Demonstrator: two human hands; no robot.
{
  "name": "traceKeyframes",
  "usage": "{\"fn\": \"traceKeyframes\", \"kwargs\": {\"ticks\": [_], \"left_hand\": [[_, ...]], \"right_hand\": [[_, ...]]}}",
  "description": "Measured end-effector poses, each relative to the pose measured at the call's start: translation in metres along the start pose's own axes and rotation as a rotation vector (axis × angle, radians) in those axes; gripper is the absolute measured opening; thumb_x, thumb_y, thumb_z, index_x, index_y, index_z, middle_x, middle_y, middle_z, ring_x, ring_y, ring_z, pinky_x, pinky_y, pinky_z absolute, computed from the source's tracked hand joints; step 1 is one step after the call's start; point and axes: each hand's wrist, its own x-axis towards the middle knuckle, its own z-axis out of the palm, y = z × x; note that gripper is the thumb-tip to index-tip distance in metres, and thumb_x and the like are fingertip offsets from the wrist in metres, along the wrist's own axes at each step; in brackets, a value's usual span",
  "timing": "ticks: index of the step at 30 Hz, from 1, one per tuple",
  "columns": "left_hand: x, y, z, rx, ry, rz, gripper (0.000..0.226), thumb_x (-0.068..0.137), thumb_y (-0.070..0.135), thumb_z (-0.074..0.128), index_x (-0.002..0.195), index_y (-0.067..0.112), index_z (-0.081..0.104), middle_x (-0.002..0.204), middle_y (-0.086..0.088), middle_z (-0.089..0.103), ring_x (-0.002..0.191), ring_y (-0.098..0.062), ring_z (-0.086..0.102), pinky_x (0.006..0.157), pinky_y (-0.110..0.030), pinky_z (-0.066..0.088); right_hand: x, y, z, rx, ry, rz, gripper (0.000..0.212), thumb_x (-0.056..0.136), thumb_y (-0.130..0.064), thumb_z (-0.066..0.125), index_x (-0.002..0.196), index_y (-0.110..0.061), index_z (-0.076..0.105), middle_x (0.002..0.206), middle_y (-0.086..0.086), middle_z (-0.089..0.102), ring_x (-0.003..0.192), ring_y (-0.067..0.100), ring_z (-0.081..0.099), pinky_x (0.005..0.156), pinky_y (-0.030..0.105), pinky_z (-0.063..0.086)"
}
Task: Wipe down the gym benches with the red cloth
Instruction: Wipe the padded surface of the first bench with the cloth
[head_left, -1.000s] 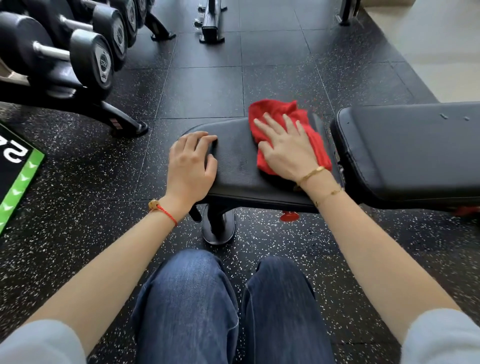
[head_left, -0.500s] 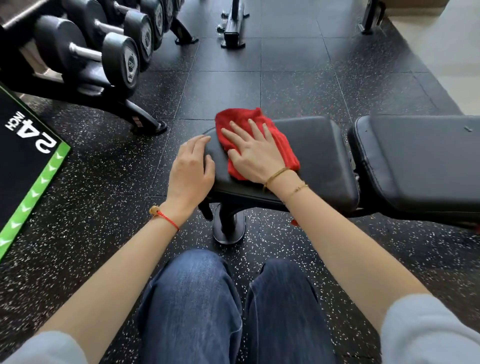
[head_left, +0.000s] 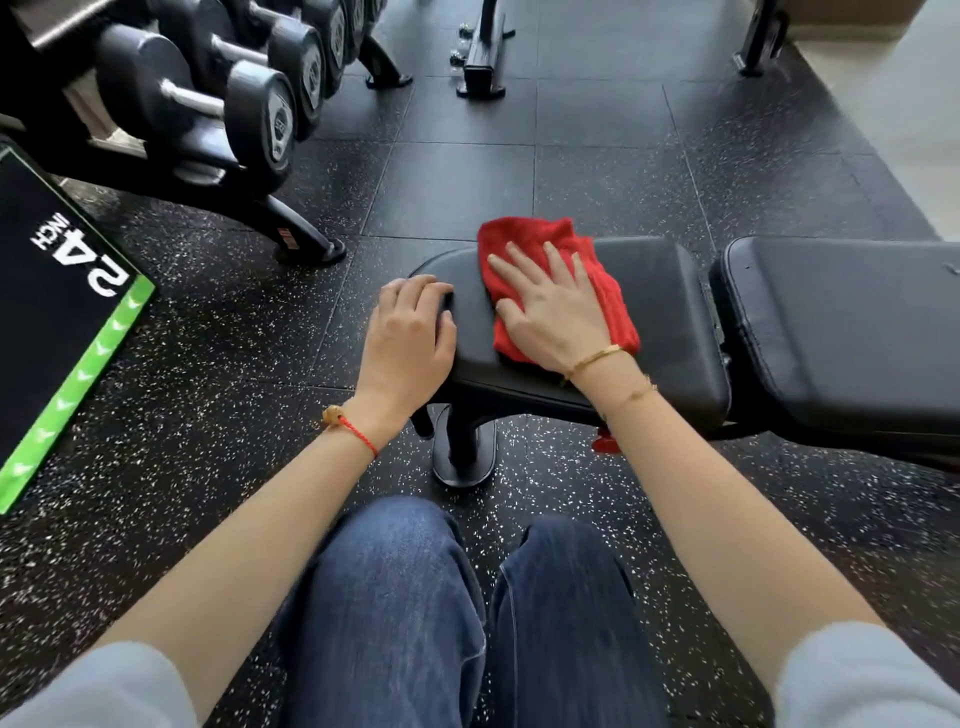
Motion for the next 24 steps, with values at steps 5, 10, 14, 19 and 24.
{"fn": "traceKeyframes", "kwargs": {"ticks": [5, 10, 14, 19, 24], "left_hand": [[0.009, 0.015, 0.006, -0.017, -0.002, 0.02, 0.034, 0.094, 0.023, 0.051, 0.123, 0.008, 0.06, 0.13, -0.009, 0.059, 0.126, -0.031, 0.049, 0.11, -0.043, 0.037], [0.02, 0.027, 0.011, -0.041, -0.055, 0.099, 0.042, 0.093, 0.028, 0.051, 0.131, 0.011, 0.058, 0.135, -0.007, 0.057, 0.129, -0.029, 0.047, 0.112, -0.044, 0.035], [0.02, 0.029, 0.015, -0.048, -0.055, 0.099, 0.042, 0.091, 0.03, 0.048, 0.128, 0.013, 0.059, 0.135, -0.005, 0.056, 0.129, -0.029, 0.046, 0.112, -0.047, 0.033], [0.019, 0.029, 0.018, -0.062, -0.004, 0.083, 0.039, 0.088, 0.027, 0.052, 0.125, 0.017, 0.062, 0.132, -0.002, 0.058, 0.126, -0.026, 0.049, 0.111, -0.044, 0.034], [0.019, 0.025, 0.02, -0.064, 0.009, 0.095, 0.041, 0.087, 0.027, 0.051, 0.126, 0.019, 0.062, 0.132, -0.001, 0.059, 0.127, -0.026, 0.05, 0.111, -0.044, 0.034]], "right_hand": [[-0.066, 0.007, 0.002, -0.017, 0.058, -0.087, 0.058, 0.094, -0.041, 0.039, 0.15, -0.04, 0.026, 0.159, -0.016, 0.021, 0.15, 0.021, 0.012, 0.122, 0.041, 0.001], [-0.08, 0.062, -0.01, -0.026, 0.112, 0.116, 0.059, 0.091, -0.045, 0.035, 0.149, -0.038, 0.032, 0.159, -0.012, 0.026, 0.149, 0.025, 0.017, 0.122, 0.044, 0.005], [-0.028, 0.089, -0.018, -0.016, 0.099, 0.279, 0.055, 0.097, -0.039, 0.04, 0.151, -0.037, 0.028, 0.161, -0.011, 0.019, 0.149, 0.028, 0.013, 0.121, 0.047, 0.003], [-0.007, 0.065, -0.014, -0.03, 0.06, 0.204, 0.056, 0.098, -0.038, 0.037, 0.152, -0.037, 0.024, 0.162, -0.011, 0.015, 0.149, 0.027, 0.011, 0.121, 0.045, 0.003], [-0.065, 0.065, -0.013, -0.006, 0.061, 0.016, 0.057, 0.095, -0.038, 0.043, 0.15, -0.039, 0.028, 0.16, -0.014, 0.022, 0.149, 0.023, 0.015, 0.122, 0.042, 0.004]]}}
